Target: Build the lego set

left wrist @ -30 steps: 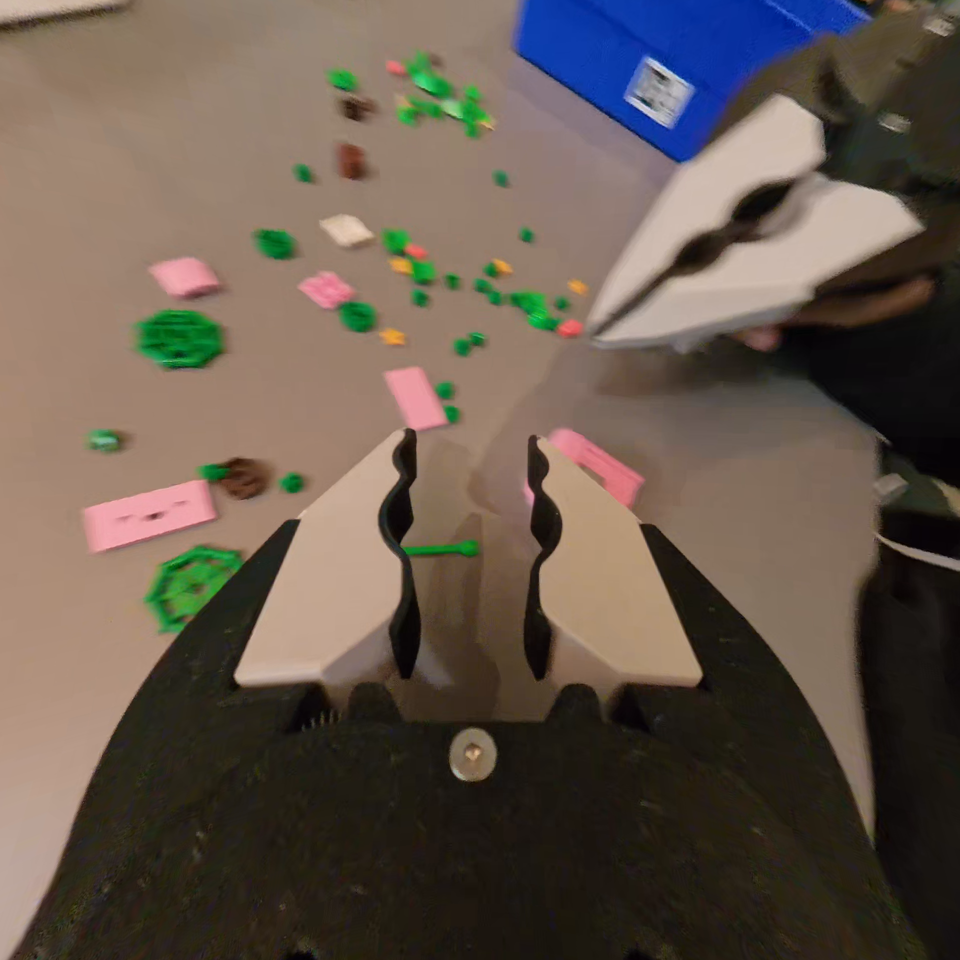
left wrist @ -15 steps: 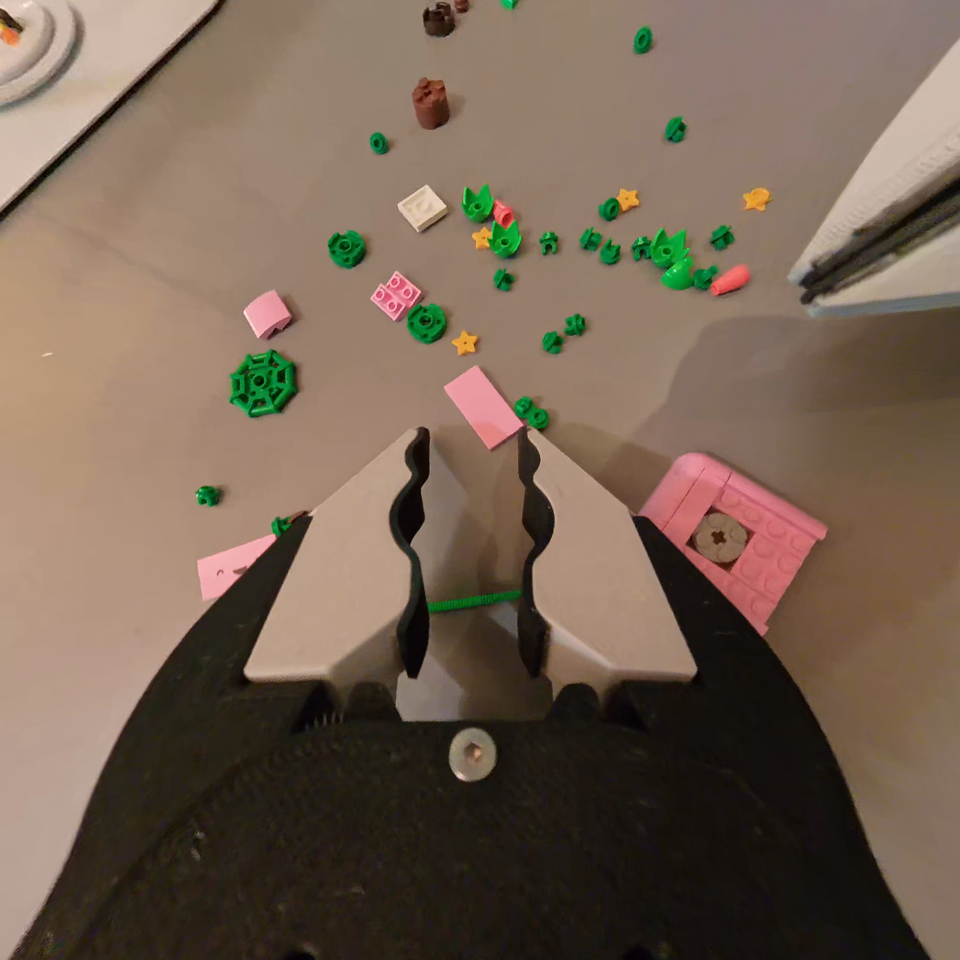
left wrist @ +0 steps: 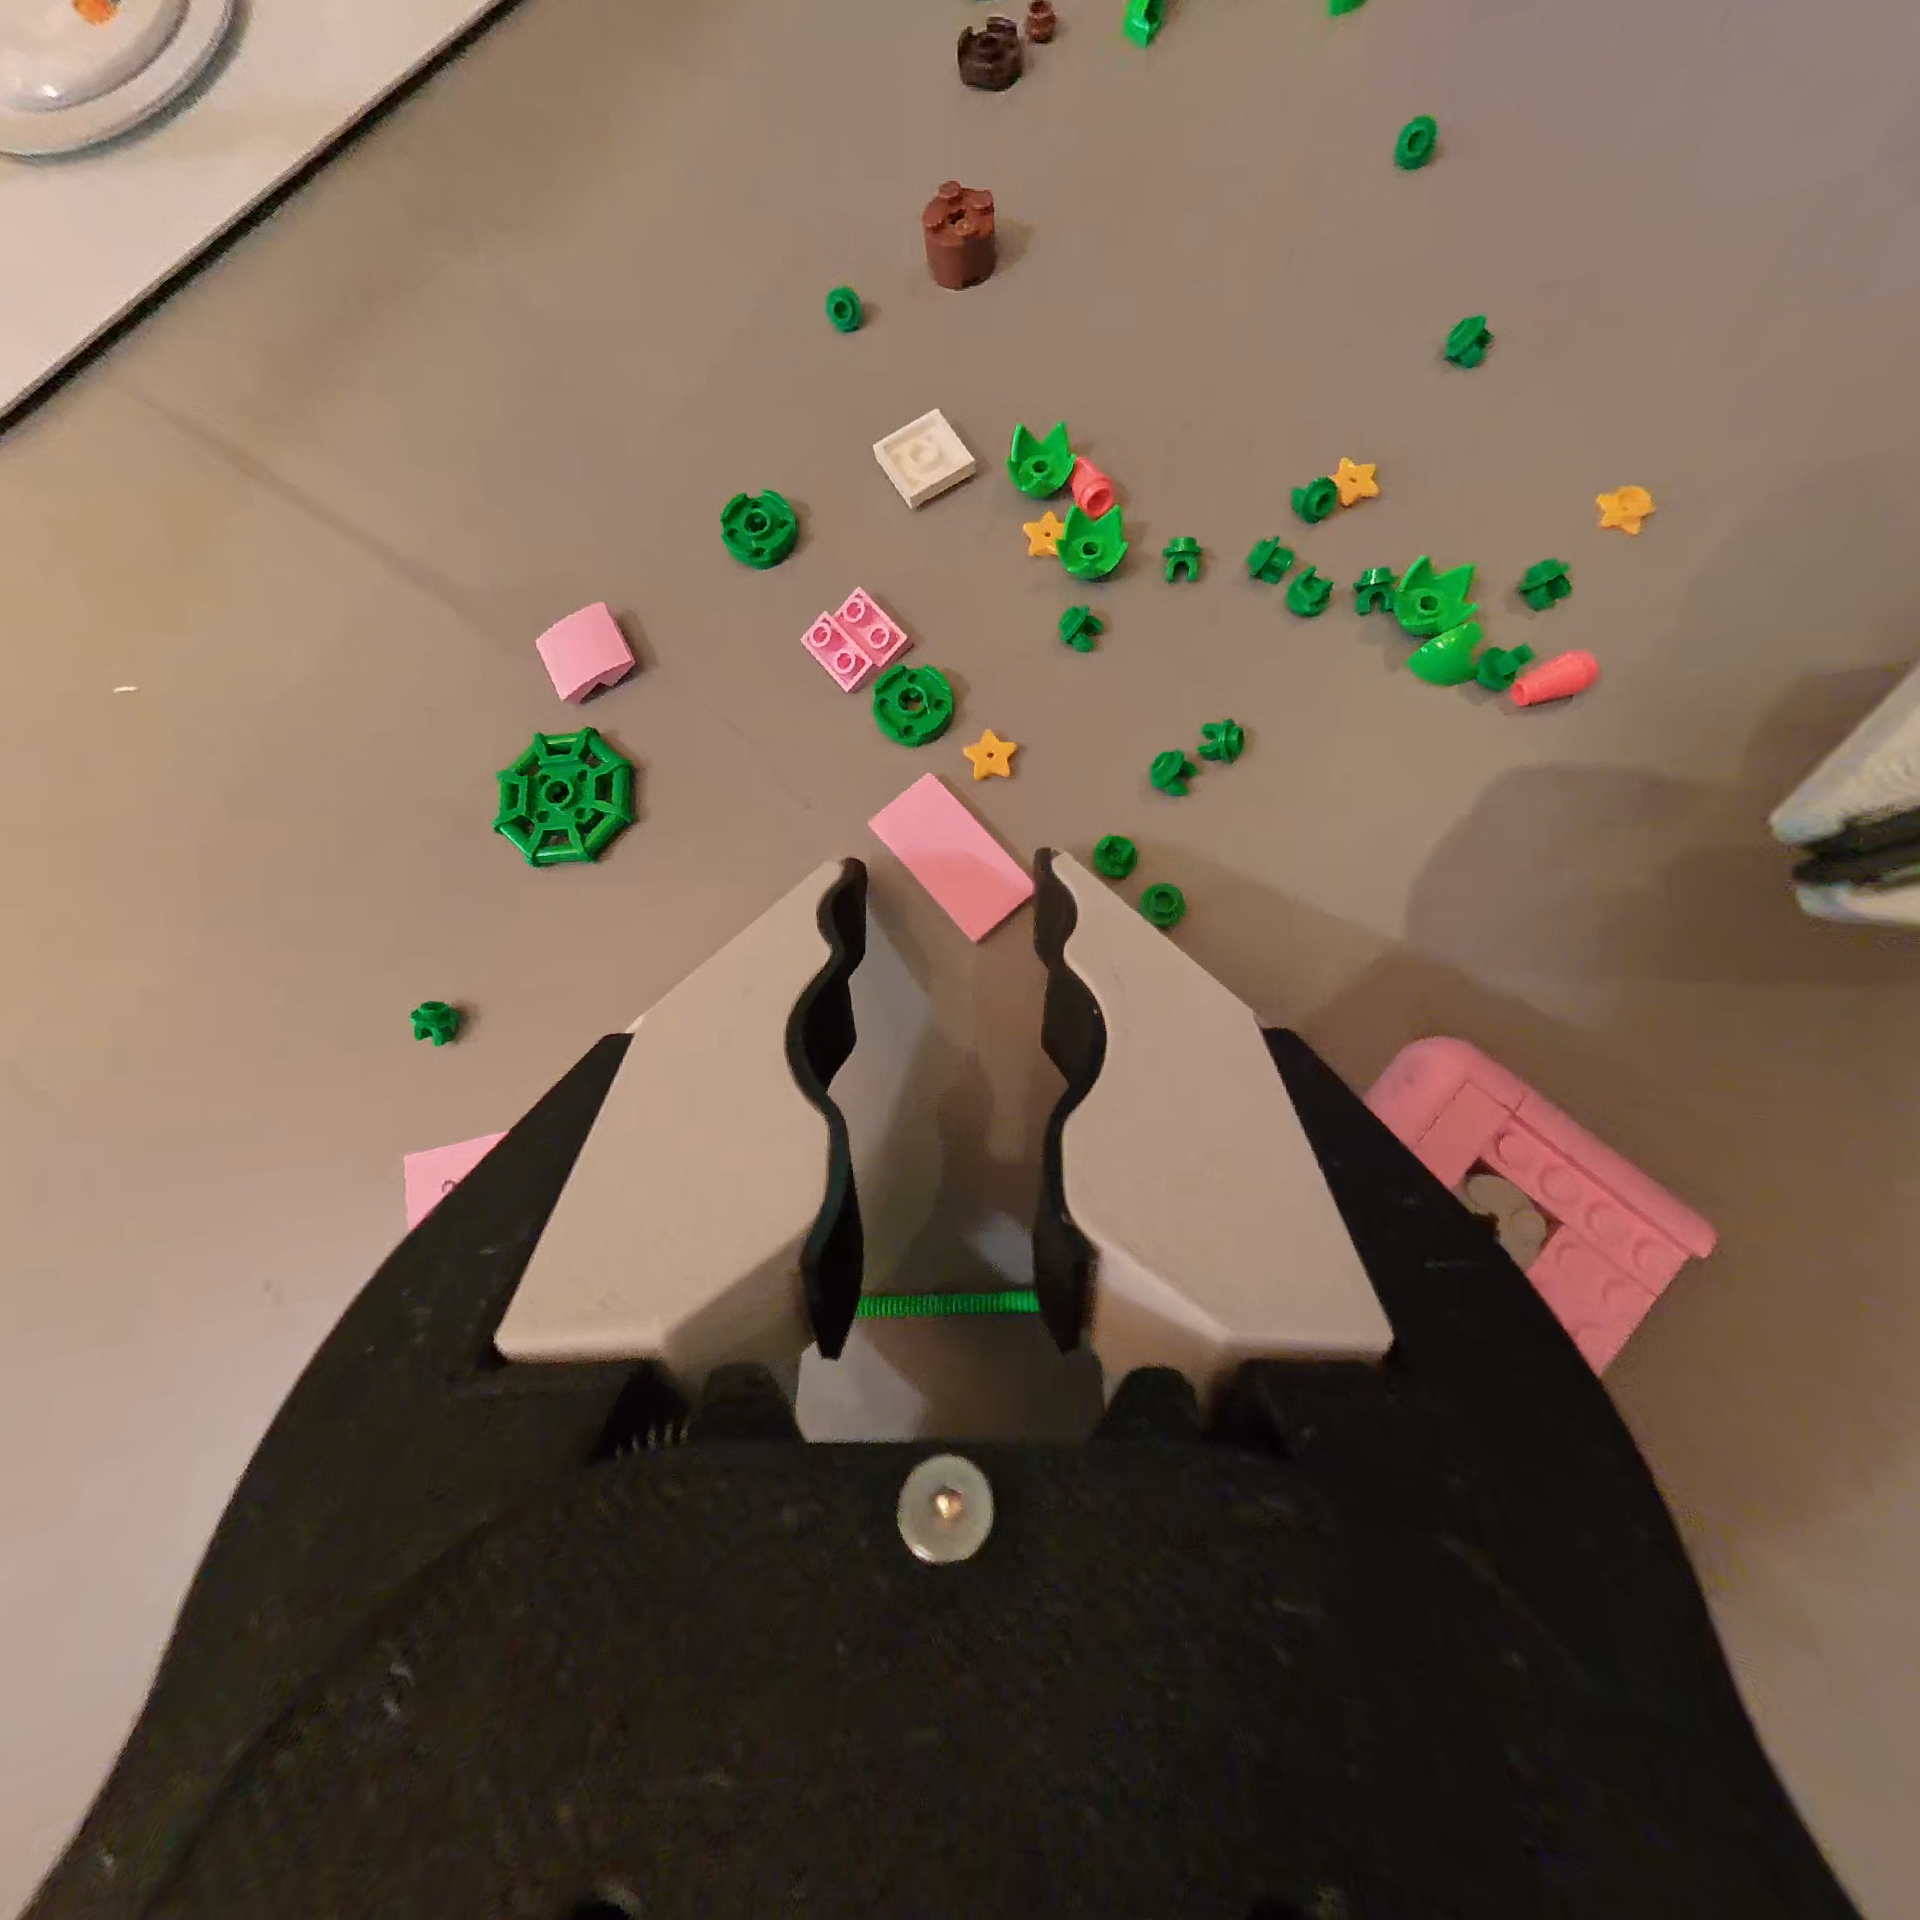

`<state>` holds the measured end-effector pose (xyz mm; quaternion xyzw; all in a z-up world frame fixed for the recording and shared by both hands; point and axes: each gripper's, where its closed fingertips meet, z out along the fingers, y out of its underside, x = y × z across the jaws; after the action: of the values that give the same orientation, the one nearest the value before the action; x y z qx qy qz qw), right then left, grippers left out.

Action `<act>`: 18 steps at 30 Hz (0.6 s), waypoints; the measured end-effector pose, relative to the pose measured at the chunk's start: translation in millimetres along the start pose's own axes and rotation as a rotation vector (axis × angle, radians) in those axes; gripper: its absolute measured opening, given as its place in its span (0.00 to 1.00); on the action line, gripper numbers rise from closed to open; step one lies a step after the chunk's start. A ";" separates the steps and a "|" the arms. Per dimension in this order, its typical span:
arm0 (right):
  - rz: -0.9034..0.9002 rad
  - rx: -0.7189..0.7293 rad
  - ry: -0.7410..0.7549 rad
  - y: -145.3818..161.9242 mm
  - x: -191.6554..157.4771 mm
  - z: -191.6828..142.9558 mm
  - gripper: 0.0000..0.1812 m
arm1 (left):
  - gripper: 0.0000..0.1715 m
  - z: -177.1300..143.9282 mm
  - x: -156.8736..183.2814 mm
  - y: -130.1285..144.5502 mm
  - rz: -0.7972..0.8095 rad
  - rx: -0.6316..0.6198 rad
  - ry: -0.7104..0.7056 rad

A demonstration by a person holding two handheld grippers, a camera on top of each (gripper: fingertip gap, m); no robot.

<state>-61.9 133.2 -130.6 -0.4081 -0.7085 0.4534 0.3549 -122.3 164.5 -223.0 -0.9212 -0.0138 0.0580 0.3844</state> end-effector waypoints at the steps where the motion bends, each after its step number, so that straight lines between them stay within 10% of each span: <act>1: 0.001 -0.001 0.000 0.4 0.2 0.2 0.00 | 0.17 -0.6 -0.4 0.6 0.010 0.000 -0.002; 18: -0.010 0.007 0.003 -2.1 -1.4 -0.7 0.00 | 0.22 -3.1 -22.0 4.5 -0.060 0.000 -0.053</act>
<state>-61.2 131.6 -128.6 -0.4037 -0.7084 0.4537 0.3596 -143.9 157.6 -221.9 -0.9185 -0.0516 0.0706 0.3857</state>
